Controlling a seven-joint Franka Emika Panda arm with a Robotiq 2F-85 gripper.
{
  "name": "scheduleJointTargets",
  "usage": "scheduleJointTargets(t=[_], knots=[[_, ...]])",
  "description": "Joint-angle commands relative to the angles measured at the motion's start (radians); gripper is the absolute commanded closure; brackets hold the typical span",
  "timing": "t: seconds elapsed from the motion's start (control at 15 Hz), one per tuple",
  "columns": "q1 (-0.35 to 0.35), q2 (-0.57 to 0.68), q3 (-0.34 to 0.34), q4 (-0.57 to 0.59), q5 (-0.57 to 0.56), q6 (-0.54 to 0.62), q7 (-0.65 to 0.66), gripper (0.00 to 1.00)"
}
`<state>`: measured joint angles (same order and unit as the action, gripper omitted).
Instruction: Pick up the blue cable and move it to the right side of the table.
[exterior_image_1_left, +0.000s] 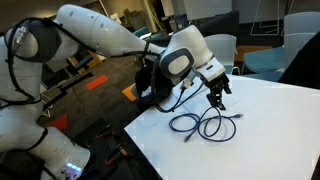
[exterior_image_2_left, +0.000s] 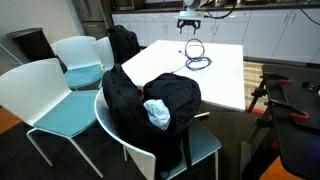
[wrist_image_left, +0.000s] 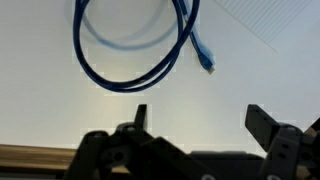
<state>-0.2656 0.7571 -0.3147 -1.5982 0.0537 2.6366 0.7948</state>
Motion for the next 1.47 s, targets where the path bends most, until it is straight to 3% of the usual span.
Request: scheduleJointTargets(t=[0.0, 0.6, 0.8, 0.87, 1.4], knots=[[0.009, 0.097, -0.018, 0.059, 0.056, 0.079, 0.045, 0.00], [-0.021, 0.246, -0.017, 0.231, 0.163, 0.045, 0.091, 0.00], [-0.042, 0.253, -0.009, 0.272, 0.166, -0.024, 0.102, 0.00], [-0.031, 0.255, -0.036, 0.287, 0.152, -0.077, 0.129, 0.00], [-0.088, 0.315, 0.047, 0.393, 0.160, -0.055, 0.061, 0.00]])
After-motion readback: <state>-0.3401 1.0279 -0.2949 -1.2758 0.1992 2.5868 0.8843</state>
